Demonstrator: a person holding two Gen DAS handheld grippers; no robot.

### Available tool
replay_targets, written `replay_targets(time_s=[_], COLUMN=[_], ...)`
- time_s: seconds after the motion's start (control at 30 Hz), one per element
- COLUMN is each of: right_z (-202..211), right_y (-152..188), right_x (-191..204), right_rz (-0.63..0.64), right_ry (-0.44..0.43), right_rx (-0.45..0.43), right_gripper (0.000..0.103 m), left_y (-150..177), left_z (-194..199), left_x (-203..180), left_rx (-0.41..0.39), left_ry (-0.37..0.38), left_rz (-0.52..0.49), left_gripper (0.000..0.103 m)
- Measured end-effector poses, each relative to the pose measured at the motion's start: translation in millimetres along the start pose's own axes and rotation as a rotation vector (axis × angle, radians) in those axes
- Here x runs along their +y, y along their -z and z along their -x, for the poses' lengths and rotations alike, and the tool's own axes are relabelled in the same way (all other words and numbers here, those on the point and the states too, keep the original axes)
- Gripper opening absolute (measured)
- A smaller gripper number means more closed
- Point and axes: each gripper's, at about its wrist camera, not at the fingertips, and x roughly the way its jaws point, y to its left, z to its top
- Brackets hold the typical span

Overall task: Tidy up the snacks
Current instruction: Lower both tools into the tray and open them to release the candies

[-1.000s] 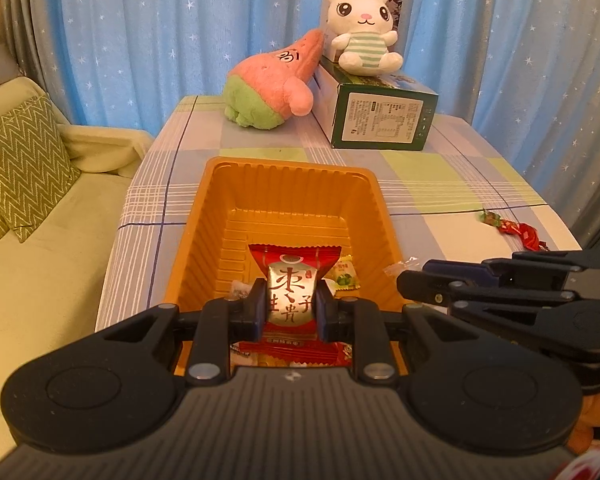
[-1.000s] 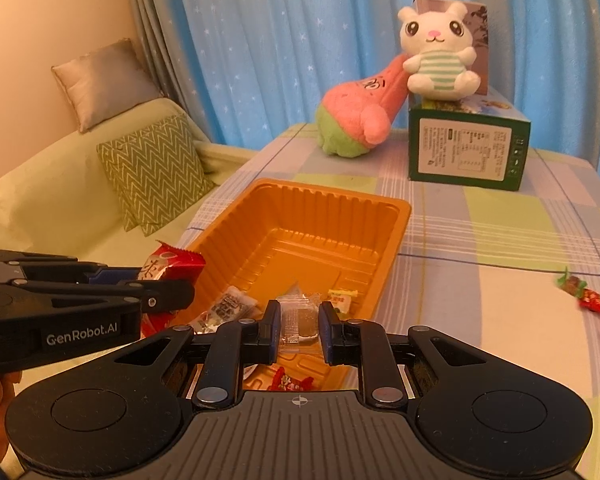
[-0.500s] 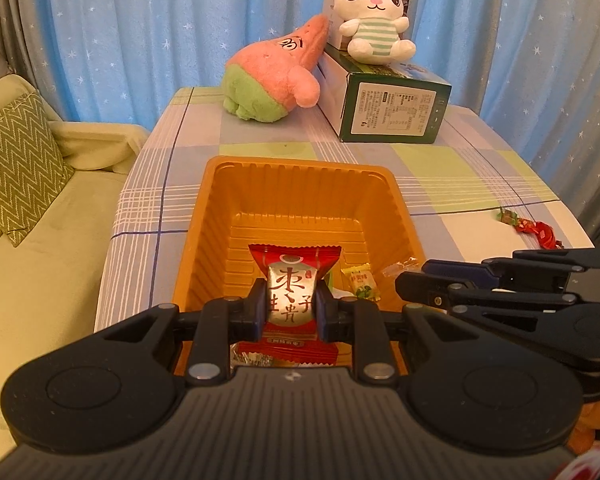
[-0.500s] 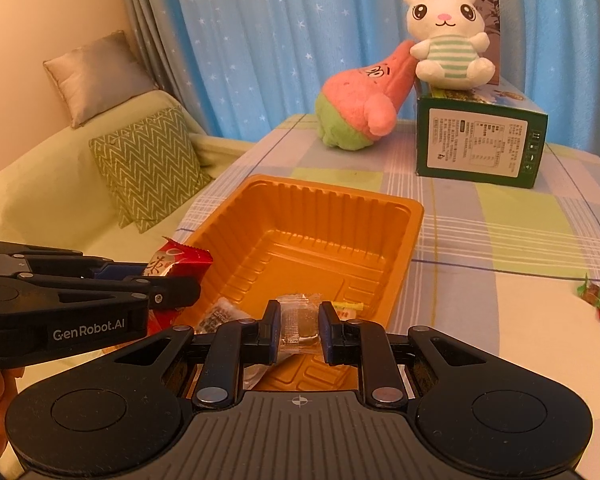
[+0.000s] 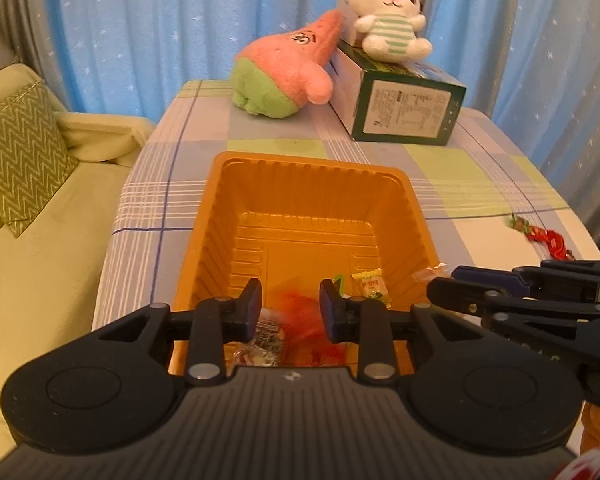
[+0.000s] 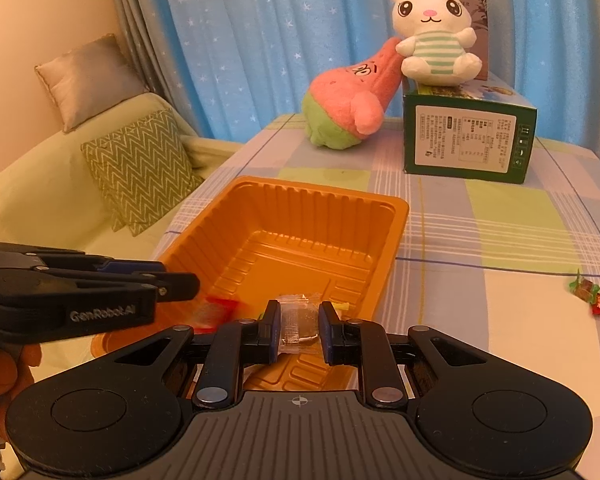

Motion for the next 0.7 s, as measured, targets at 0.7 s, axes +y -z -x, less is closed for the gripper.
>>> replay_targets(time_s=[0.7], right_z=[8], right_y=[-8], right_x=[-4], right_rz=[-0.134], right_ry=[-0.088], right_rx=[-0.024], right_gripper=[0.044], left_y=[23], left_z=[34], left_x=[9], left_rx=[-0.017], left_ry=[-0.027], left_rz=[0.036], left_gripper=[0.034])
